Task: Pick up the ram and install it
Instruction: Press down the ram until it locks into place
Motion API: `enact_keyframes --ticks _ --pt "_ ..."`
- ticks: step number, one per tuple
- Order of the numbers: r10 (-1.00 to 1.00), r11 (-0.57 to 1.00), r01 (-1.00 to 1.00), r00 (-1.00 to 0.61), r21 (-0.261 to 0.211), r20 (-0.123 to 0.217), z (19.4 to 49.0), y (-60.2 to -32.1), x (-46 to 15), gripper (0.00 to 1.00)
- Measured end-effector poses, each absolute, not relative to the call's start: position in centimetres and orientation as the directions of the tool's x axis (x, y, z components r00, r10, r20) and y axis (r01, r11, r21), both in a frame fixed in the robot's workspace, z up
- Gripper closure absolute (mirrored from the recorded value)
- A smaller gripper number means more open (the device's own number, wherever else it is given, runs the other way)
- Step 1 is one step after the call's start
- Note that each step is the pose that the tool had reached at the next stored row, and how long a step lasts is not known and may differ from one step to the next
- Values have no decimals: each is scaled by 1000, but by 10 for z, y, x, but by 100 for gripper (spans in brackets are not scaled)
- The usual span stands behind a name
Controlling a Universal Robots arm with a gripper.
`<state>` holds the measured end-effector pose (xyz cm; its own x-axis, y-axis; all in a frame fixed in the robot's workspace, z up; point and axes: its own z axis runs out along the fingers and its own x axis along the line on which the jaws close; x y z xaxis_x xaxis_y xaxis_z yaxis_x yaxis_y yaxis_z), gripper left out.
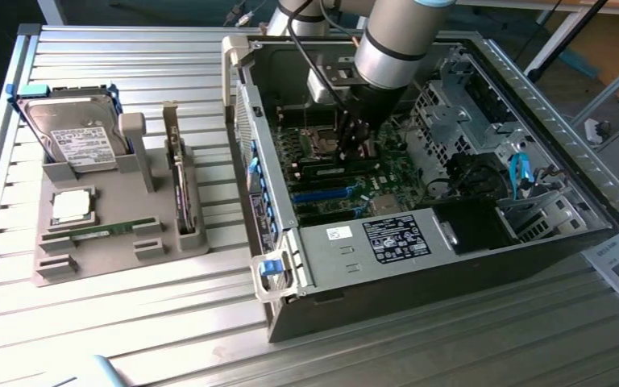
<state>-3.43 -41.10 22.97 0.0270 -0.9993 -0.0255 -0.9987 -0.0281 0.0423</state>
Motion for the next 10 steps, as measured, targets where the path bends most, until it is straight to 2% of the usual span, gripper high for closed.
enact_keyframes --ticks 10 --pt "-999 -28 -999 27 42 -26 241 -411 -34 90"
